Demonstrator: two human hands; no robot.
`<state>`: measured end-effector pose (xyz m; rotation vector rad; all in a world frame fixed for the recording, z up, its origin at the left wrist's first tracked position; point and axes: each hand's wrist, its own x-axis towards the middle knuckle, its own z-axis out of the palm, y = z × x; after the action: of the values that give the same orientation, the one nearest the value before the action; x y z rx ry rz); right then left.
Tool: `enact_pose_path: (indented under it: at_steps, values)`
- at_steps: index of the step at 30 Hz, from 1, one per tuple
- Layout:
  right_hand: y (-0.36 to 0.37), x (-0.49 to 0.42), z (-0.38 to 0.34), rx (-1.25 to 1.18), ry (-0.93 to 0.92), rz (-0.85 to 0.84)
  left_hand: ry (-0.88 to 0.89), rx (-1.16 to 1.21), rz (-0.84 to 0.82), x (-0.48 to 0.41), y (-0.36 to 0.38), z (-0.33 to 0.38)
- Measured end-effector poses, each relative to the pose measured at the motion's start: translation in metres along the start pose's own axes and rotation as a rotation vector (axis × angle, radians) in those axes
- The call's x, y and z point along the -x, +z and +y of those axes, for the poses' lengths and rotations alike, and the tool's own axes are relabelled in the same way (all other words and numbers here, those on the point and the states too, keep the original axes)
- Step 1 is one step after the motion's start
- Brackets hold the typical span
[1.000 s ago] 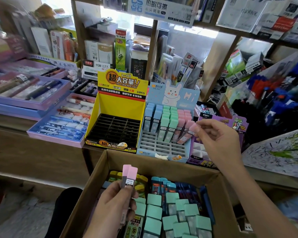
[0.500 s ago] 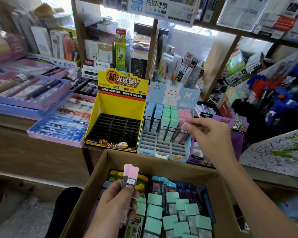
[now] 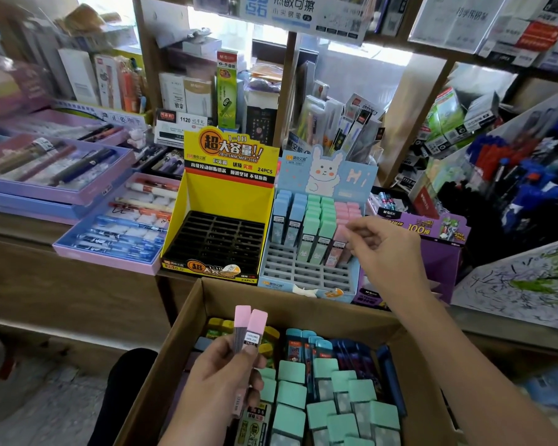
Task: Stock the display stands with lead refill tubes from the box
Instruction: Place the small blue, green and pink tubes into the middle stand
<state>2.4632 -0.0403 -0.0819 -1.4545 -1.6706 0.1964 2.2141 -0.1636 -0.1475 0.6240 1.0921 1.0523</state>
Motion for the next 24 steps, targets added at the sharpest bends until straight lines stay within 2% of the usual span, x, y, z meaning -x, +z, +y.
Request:
enact_pose_path:
  at_steps: [5,7,12,17,21,24]
  values:
    - [-0.006,0.014,-0.008,0.019,0.005,0.033,0.016,0.007,0.011,0.002,0.002,-0.001]
    - [-0.009,0.029,-0.013,-0.055,0.045,0.017,0.025,0.004,0.022,0.001,0.003,-0.002]
    - [-0.006,0.076,-0.029,-0.336,0.27,-0.264,0.014,-0.025,-0.005,0.002,0.004,-0.003]
    - [0.019,0.112,-0.029,-0.664,0.569,-0.538,-0.003,-0.087,-0.042,0.004,0.009,-0.001]
    - [0.03,0.119,-0.025,-0.775,0.602,-0.616,-0.035,-0.096,-0.078,0.007,0.012,-0.002]
    - [0.03,0.119,-0.021,-0.817,0.601,-0.602,-0.075,-0.043,-0.074,0.006,0.011,-0.003]
